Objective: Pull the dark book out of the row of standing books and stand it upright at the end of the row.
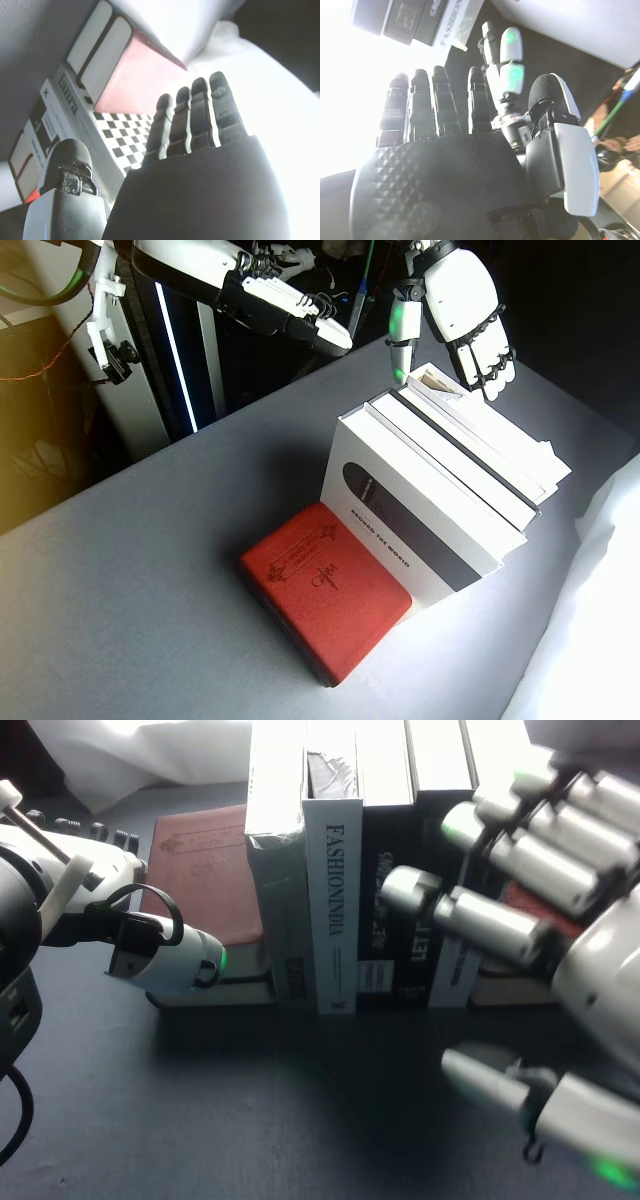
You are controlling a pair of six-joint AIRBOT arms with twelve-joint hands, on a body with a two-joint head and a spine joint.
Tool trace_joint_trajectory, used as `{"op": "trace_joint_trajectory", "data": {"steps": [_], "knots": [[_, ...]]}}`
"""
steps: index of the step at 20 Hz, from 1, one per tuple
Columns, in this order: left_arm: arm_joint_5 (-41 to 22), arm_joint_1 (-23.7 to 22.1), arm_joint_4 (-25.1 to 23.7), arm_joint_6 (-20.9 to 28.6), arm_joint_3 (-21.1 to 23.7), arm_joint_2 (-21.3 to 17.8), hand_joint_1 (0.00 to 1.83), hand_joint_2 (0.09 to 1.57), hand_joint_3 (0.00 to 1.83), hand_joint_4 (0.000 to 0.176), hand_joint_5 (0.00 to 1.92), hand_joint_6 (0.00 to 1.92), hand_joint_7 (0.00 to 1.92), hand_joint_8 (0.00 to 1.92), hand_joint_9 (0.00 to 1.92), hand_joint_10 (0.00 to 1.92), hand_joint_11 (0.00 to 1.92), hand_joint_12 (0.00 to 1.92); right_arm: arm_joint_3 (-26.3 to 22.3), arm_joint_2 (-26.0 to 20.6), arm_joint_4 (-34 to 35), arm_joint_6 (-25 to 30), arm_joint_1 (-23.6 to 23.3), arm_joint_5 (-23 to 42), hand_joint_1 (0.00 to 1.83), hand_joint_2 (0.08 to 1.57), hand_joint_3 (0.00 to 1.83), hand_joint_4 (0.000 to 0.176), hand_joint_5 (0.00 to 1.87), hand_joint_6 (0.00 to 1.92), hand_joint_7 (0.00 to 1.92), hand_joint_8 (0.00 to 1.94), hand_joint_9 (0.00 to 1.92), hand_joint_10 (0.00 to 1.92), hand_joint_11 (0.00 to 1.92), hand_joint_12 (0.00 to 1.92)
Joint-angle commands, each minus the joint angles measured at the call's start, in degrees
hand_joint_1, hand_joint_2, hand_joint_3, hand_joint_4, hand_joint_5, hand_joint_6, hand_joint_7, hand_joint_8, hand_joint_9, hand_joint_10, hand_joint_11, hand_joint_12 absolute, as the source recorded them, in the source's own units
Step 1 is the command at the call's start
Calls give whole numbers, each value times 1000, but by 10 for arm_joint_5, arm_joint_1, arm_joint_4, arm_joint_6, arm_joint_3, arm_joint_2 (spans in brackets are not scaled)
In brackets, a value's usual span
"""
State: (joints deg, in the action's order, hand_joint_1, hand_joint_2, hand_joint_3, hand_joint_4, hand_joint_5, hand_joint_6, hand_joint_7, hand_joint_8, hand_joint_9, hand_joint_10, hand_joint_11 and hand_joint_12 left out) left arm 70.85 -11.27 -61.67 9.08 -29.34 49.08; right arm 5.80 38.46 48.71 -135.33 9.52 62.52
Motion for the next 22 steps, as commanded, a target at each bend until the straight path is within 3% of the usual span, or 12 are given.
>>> {"op": "trace_joint_trajectory", "data": {"steps": [1,11,22], "knots": [[6,-8,-51,0,1,-5,0,1232,15,0,73,6,26,7,15,5,25,11,-5,-3,-45,-3,-10,74,0,1244,4,0,112,9,64,6,19,5,0,0],[5,-8,-50,-1,1,-5,0,1222,1,0,67,4,17,3,0,0,8,5,2,13,-50,-32,-32,130,0,1251,4,0,95,8,67,8,18,6,6,3],[5,-8,-48,1,1,-5,0,1231,2,0,74,11,26,11,12,5,14,6,53,41,-66,28,-56,124,23,1253,0,0,138,10,114,9,60,14,26,24]]}}
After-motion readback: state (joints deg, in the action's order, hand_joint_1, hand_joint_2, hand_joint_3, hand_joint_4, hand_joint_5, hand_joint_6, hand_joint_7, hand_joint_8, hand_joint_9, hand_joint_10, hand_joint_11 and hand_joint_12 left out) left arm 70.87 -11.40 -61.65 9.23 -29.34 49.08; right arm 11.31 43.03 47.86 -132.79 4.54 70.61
